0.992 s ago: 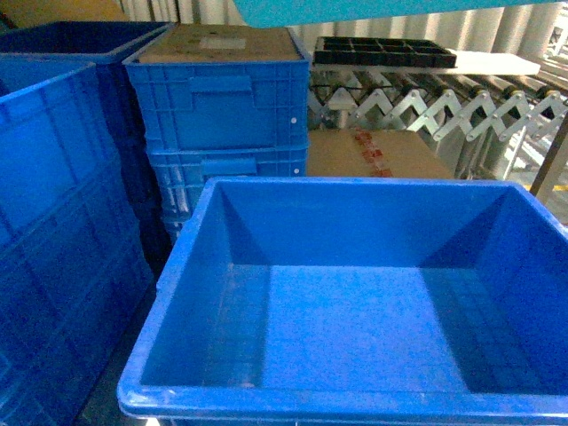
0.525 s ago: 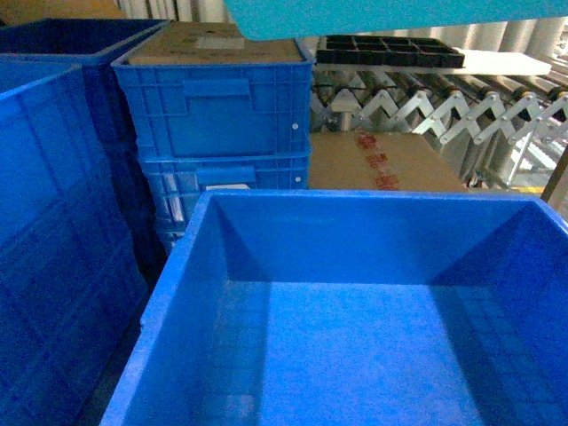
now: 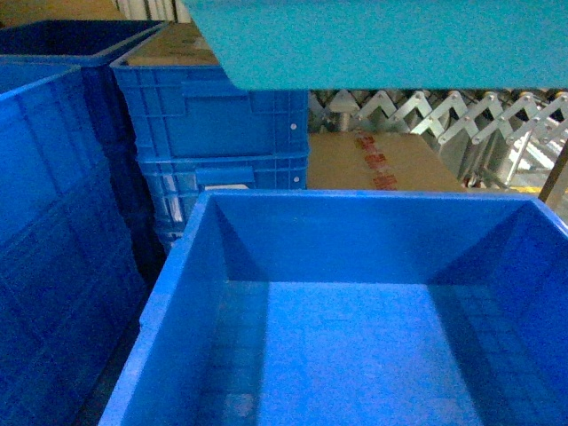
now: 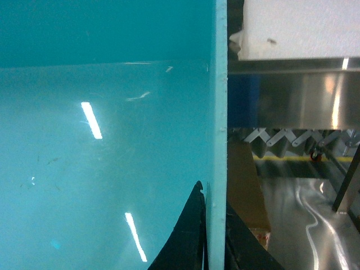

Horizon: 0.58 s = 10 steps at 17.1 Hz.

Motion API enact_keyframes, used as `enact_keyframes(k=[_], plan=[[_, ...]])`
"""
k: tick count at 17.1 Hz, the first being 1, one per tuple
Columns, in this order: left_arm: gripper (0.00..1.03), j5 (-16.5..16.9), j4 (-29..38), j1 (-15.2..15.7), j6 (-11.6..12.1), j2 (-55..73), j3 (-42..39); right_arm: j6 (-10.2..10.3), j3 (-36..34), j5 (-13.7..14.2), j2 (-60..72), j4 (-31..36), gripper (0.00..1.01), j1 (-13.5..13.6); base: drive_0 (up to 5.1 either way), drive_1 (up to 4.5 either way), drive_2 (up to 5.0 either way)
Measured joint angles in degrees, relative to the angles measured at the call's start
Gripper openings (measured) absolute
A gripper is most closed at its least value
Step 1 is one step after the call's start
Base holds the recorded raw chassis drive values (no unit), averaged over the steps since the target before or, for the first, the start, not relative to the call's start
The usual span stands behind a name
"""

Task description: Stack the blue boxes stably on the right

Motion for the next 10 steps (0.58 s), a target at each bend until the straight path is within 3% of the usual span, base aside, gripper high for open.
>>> enact_keyframes(k=[5,10], plan=[[0.02,2.64,-7.96,-0.15,-3.04,1.68,-3.54,-1.70,-3.48,-2.86,0.42,-12.52,0.02,-0.48,0.0,0.00,0.0],[0.02,2.93,-11.96,-0.72,-4.52,6.86,-4.09,-2.16,-4.44,-2.49,7.28,-12.76,0.02,0.15,0.0,0.00,0.0]])
